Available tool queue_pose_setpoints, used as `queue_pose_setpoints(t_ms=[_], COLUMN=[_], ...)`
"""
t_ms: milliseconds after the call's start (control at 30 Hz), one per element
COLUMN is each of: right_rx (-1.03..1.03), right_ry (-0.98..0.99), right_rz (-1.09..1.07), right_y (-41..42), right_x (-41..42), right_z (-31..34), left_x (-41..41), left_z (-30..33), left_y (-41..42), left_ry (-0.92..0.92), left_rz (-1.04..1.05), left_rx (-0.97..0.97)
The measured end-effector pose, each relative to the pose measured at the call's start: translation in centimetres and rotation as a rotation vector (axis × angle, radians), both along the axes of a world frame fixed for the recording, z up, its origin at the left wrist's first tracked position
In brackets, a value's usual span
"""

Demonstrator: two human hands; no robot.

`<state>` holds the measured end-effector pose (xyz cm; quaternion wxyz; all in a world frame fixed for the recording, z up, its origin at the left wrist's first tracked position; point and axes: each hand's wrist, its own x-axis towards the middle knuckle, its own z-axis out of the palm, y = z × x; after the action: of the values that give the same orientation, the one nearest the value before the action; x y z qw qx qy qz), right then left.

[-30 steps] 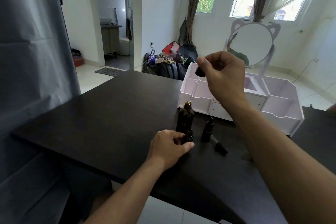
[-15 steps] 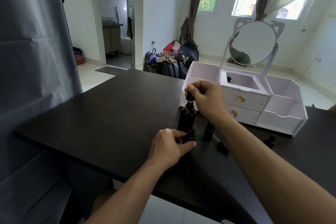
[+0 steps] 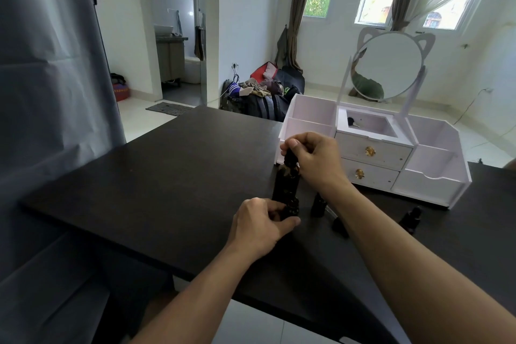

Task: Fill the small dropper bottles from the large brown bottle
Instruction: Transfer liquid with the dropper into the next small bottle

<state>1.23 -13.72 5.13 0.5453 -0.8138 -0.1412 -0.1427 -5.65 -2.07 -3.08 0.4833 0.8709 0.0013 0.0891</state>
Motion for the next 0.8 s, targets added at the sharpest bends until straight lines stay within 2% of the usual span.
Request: queue_pose_setpoints(t_ms=[367, 800], right_rx=[-0.001, 0.152], right_ry=[-0.068, -0.250], right_rz=[-0.034, -0.067], right_y=[-0.6, -1.2], right_x=[0.0, -1.2], right_z=[0.5, 6.6], left_x=[0.1, 0.0], left_z=[0.0, 0.2], left_y=[0.0, 0.0], left_ry=[-0.012, -0.034], left_rz=[-0.011, -0.018], left_rx=[0.016, 0.070])
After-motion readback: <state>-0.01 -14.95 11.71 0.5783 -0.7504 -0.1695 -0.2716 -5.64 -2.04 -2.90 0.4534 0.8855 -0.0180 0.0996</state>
